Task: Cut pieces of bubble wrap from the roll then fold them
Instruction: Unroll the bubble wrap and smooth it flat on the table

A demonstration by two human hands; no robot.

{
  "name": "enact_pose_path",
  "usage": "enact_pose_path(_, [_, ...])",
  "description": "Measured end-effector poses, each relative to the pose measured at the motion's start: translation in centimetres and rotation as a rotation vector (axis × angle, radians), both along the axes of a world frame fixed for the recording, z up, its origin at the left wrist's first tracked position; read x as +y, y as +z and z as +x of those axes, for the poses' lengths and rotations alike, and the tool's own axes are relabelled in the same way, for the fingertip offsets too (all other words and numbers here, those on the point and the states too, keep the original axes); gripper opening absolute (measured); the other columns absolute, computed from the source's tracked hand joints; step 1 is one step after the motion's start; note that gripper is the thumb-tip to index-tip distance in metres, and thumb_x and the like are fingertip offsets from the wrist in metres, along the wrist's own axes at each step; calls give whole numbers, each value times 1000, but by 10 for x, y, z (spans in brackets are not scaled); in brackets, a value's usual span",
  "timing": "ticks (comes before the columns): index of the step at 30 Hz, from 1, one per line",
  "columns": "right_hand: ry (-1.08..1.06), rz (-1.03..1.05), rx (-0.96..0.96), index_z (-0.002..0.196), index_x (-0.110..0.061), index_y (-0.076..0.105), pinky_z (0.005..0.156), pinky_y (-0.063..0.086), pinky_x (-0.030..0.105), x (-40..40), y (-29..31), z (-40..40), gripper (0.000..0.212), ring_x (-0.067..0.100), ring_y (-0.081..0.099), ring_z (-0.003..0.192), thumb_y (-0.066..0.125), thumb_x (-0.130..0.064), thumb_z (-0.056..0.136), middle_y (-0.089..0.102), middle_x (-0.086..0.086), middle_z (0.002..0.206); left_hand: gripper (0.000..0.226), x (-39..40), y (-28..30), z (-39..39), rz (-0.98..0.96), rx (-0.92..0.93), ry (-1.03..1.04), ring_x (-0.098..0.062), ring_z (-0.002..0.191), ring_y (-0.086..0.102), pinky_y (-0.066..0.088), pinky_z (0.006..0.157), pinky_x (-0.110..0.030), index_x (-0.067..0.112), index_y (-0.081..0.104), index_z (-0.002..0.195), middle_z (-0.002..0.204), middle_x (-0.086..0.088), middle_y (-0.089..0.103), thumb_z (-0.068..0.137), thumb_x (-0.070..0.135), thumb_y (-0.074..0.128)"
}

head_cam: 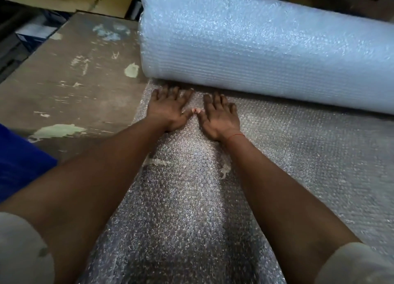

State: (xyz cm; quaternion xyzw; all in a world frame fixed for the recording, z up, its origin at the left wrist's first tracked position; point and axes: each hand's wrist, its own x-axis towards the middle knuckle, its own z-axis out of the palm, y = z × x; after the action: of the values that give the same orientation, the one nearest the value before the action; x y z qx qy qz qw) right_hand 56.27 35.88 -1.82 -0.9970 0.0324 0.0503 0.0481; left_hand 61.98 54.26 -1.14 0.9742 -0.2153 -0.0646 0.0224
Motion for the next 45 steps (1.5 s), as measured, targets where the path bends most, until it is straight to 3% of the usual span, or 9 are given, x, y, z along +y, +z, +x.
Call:
enact_pose_path(4, [11,-5,2,168,-44,-4,131,-2,56,-1,0,0,65,33,-5,164,10,-65,108,-6,10,178,66,-11,-2,1,48,-14,-33,-34,166,-5,-4,132,-58,48,-7,168,180,-5,-4,108,67,12])
enact_pose_path(11, [-5,106,30,170,-41,6,131,-4,53,-5,17,-2,63,32,-6,164,16,-62,110,-4,11,178,66,-13,4,-3,4,-15,-1,-35,166,-4,0,132,-59,51,-10,167,180,-8,-3,107,70,9])
enact_pose_path(20, [-228,81,-81,169,-38,-3,132,-3,56,-58,8,-118,71,33,-10,163,11,-69,107,-7,12,177,88,-15,-8,-94,-55,-13,-105,-35,164,-14,-4,131,-61,47,-15,166,178,-8,-13,88,88,-12])
enact_pose_path(25, [-214,116,-55,169,-35,-5,132,-5,51,-62,0,-148,73,32,-12,163,8,-70,107,-9,12,177,101,-10,-7,-113,-100,-24,-55,-35,164,-18,-8,132,-58,42,-15,168,179,-12,-9,79,90,-22])
enact_pose_path(30, [-205,147,-54,170,-35,-3,132,-4,51,-68,32,-173,74,29,-9,164,10,-71,106,-6,10,178,83,-12,19,-162,-135,-8,-66,-35,165,-12,-3,133,-57,41,-13,169,180,-9,-6,97,81,4])
enact_pose_path(33, [-196,119,-59,170,-35,-1,132,-3,50,-64,34,-217,74,27,-7,164,10,-70,106,-3,10,178,82,-14,21,-197,-111,23,-79,-36,165,-10,-3,132,-57,41,-13,169,180,-9,-5,100,79,10])
enact_pose_path(38, [-256,99,3,171,-24,-1,132,-2,50,-75,20,-267,77,30,-6,164,14,-67,108,-2,13,178,82,-14,4,-233,-64,55,-125,-34,165,-12,-5,133,-55,41,-11,169,180,-7,-8,99,80,6])
enact_pose_path(41, [-216,82,-14,171,-23,1,132,-1,51,-78,4,-286,78,31,-3,165,13,-67,108,0,12,178,94,-8,-11,-248,-80,26,-100,-33,165,-13,-7,132,-54,41,-9,170,180,-5,-9,87,84,-15])
enact_pose_path(45, [-182,131,-25,171,-21,-2,132,-3,49,-85,4,-284,76,30,-7,164,14,-63,109,-3,13,178,94,-27,-5,-257,-71,-6,-50,-35,165,-10,-7,132,-54,35,-8,171,180,-10,-3,88,79,-12])
